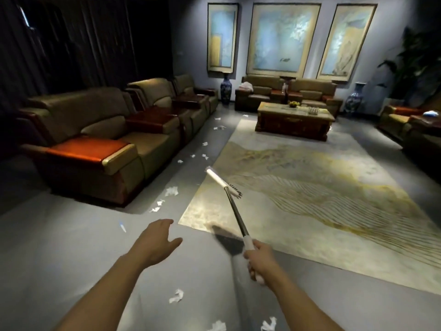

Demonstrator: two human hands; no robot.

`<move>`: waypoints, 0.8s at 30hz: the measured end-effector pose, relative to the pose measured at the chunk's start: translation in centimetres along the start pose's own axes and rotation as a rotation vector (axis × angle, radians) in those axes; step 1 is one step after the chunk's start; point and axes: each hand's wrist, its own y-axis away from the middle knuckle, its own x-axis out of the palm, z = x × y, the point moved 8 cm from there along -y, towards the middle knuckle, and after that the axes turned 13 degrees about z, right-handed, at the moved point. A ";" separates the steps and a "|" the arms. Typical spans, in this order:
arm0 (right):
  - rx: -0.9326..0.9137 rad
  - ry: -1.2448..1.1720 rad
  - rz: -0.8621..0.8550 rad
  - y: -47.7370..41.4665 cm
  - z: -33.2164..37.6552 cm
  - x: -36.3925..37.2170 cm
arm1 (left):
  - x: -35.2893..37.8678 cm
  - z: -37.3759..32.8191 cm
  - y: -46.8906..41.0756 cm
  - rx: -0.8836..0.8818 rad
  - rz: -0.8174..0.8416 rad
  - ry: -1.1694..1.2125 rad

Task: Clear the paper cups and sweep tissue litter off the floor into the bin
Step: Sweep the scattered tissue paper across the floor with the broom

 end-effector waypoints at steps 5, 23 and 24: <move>0.001 0.029 -0.037 -8.9 6.8 2.0 | -6.4 2.5 -9.0 0.041 -0.023 -0.016; 0.067 0.010 -0.069 -56.9 28.8 -5.5 | -23.1 3.1 -61.5 0.067 0.087 -0.144; 0.080 0.008 -0.071 -59.3 30.5 -5.7 | -24.4 3.4 -63.8 0.064 0.083 -0.126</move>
